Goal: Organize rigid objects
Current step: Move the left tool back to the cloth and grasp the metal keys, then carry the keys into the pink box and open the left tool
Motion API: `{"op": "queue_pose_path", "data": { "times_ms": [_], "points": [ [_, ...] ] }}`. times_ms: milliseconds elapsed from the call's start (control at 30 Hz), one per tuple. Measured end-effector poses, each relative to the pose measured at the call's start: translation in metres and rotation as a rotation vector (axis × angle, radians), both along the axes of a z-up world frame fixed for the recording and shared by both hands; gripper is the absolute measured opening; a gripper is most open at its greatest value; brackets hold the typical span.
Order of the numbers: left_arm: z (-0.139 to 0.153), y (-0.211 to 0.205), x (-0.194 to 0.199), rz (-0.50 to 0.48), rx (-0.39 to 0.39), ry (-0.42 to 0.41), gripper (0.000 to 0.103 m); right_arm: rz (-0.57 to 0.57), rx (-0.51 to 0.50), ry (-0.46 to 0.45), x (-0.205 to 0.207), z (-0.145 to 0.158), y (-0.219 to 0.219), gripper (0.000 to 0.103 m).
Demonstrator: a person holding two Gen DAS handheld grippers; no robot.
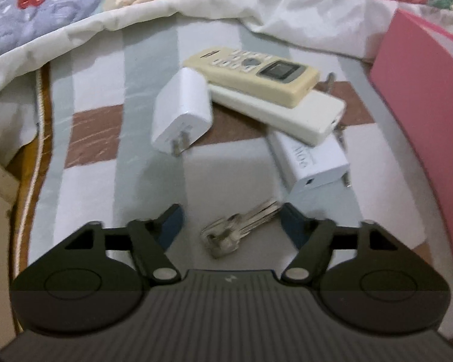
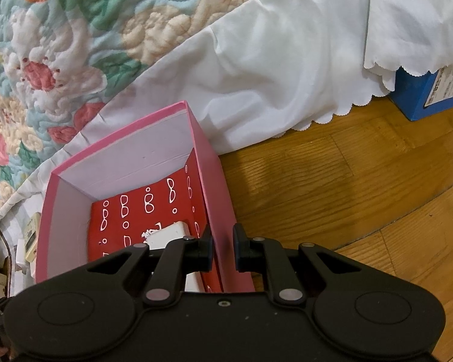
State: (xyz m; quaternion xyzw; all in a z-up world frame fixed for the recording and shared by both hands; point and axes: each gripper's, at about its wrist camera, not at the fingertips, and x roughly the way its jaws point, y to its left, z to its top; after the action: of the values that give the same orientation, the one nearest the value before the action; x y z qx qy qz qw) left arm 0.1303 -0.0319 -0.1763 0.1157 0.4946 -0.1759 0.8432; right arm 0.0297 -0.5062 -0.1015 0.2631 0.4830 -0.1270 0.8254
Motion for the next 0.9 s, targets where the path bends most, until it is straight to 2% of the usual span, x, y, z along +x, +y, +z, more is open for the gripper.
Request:
{"op": "queue_pose_path", "data": {
  "times_ms": [67,100,133,200,233,367,500,533,900],
  "points": [
    [-0.001,0.007,0.002,0.029,-0.026,0.01,0.078,0.002,-0.003,0.003,0.0,-0.001,0.0,0.014],
    [-0.001,0.009,0.003,0.044,-0.035,0.007,0.068,0.003,-0.003,0.006,0.001,-0.001,0.0,0.014],
    [0.001,0.011,0.002,0.058,-0.029,-0.003,0.044,0.003,-0.003,0.007,0.001,-0.001,0.0,0.014],
    [0.008,0.013,0.001,0.058,-0.03,0.008,0.009,0.002,-0.002,0.007,0.0,-0.001,0.0,0.014],
    [0.009,0.013,0.002,0.057,-0.032,0.029,0.006,0.002,-0.001,0.007,0.001,-0.001,0.0,0.014],
    [0.015,0.02,0.003,0.101,-0.104,0.074,0.006,0.004,-0.004,0.007,0.001,-0.001,-0.001,0.014],
    [0.037,0.018,-0.006,0.1,-0.149,0.049,0.006,0.005,-0.004,0.006,0.001,-0.001,-0.001,0.014],
    [0.045,0.017,-0.008,0.09,-0.167,0.043,0.0,0.005,-0.005,0.006,0.001,-0.001,-0.001,0.014],
    [0.144,-0.032,-0.044,-0.106,-0.339,-0.106,0.0,0.006,-0.006,0.006,0.001,-0.001,-0.001,0.014]
  ]
}}
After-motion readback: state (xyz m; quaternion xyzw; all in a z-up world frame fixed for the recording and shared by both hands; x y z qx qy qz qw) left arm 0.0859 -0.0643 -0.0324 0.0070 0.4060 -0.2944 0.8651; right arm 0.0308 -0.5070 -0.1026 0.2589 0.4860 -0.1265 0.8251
